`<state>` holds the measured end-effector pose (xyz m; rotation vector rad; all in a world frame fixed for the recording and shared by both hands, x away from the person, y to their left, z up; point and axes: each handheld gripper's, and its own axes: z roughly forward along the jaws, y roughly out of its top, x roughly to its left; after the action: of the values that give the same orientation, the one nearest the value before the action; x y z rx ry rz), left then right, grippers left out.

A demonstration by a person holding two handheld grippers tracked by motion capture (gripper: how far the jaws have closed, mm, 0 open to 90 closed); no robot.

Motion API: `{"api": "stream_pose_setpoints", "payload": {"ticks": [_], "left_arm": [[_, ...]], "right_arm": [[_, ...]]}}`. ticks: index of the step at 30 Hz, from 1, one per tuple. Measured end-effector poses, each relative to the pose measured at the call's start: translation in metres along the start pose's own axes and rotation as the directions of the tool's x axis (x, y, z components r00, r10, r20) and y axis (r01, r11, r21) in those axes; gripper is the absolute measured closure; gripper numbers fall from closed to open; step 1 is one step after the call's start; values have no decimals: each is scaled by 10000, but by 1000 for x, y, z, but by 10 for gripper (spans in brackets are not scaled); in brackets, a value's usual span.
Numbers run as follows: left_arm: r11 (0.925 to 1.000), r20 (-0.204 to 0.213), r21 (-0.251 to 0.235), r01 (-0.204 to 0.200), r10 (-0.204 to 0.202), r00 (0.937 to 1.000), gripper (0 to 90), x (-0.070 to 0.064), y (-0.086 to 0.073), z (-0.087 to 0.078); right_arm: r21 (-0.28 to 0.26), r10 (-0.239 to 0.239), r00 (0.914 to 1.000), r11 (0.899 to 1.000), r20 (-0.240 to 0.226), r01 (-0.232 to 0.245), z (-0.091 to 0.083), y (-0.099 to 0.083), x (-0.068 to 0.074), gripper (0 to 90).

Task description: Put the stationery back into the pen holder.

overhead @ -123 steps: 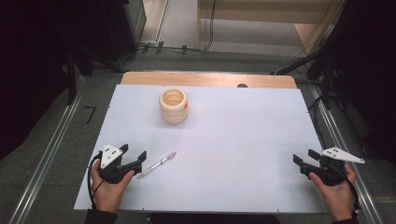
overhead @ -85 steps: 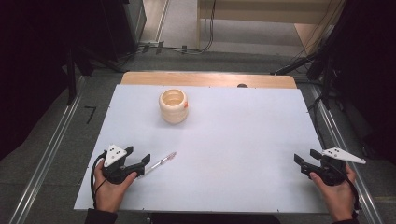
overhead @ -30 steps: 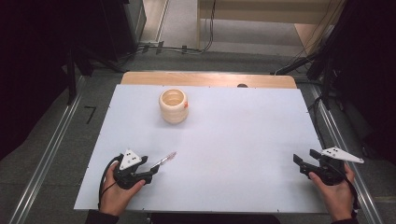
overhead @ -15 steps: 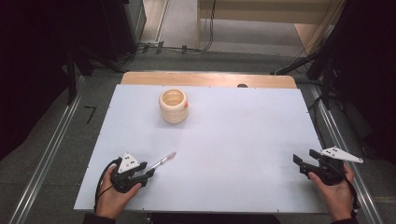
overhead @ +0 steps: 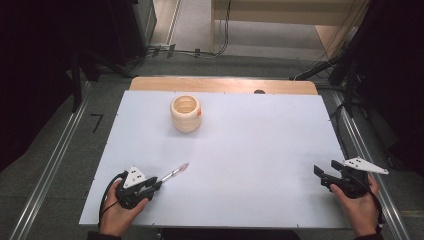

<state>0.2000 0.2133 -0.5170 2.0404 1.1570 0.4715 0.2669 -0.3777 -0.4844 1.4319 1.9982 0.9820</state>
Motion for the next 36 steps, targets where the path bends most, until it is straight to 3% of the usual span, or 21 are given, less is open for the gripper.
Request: {"api": "stream_pose_setpoints", "payload": {"ticks": [16, 25, 36], "left_arm": [[10000, -29, -13, 29, -29, 10000, 815, 1, 1, -1], [9966, 158, -625, 543, -534, 9984, 816, 4, 3, -8], [9823, 261, -1456, 1179, -1153, 9930, 817, 8, 14, -23]], "right_arm": [[8, -43, 10000, 10000, 9, 43, 0, 0, 1, 278], [26, -46, 10000, 10000, 8, 46, 1, 0, 1, 278], [-18, -83, 10000, 10000, 32, 83, 1, 1, 2, 278]]}}
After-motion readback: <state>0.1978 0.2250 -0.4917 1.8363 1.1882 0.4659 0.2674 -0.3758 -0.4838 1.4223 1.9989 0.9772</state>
